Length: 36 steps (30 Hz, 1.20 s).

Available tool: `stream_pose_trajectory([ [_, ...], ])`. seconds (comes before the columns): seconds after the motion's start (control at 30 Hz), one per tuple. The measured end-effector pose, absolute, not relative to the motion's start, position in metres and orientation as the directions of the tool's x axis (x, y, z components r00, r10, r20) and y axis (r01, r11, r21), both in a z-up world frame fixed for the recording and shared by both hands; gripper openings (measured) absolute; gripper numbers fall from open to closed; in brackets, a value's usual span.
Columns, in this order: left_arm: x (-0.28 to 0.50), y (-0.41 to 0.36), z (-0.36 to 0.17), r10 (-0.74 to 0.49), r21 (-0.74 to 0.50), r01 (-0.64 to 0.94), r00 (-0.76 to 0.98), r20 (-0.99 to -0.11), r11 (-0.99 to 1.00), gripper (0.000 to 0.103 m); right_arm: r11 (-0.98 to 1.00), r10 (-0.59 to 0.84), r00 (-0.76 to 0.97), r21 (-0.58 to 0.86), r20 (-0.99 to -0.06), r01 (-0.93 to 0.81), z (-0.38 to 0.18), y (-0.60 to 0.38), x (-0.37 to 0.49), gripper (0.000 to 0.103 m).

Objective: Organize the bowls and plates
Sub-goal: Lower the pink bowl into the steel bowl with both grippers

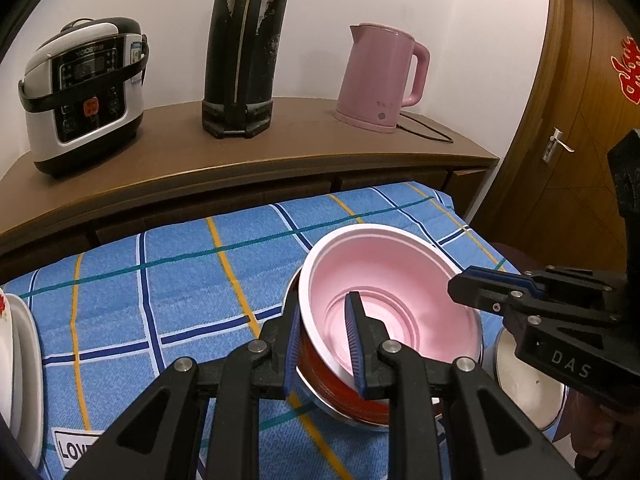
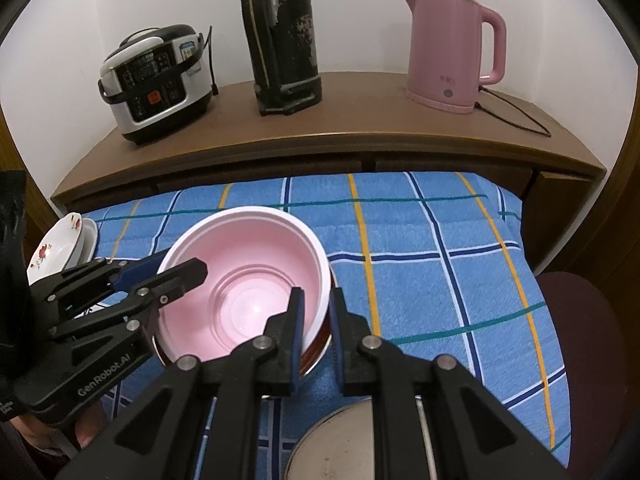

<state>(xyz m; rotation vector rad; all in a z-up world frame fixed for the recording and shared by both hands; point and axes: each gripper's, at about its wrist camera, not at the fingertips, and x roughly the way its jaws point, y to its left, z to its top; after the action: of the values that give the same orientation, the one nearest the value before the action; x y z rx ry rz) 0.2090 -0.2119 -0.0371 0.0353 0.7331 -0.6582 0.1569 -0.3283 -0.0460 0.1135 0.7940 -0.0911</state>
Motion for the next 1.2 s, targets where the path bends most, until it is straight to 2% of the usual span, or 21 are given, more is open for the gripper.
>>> stream_pose_trajectory([
  [1.2,0.2082,-0.2110,-0.0392,-0.543,-0.186,0.571,0.554,-0.632,0.800,0.022,0.992,-0.039,0.689,0.055,-0.724,0.114,-0.0507,-0.3271,0.1593,0.014],
])
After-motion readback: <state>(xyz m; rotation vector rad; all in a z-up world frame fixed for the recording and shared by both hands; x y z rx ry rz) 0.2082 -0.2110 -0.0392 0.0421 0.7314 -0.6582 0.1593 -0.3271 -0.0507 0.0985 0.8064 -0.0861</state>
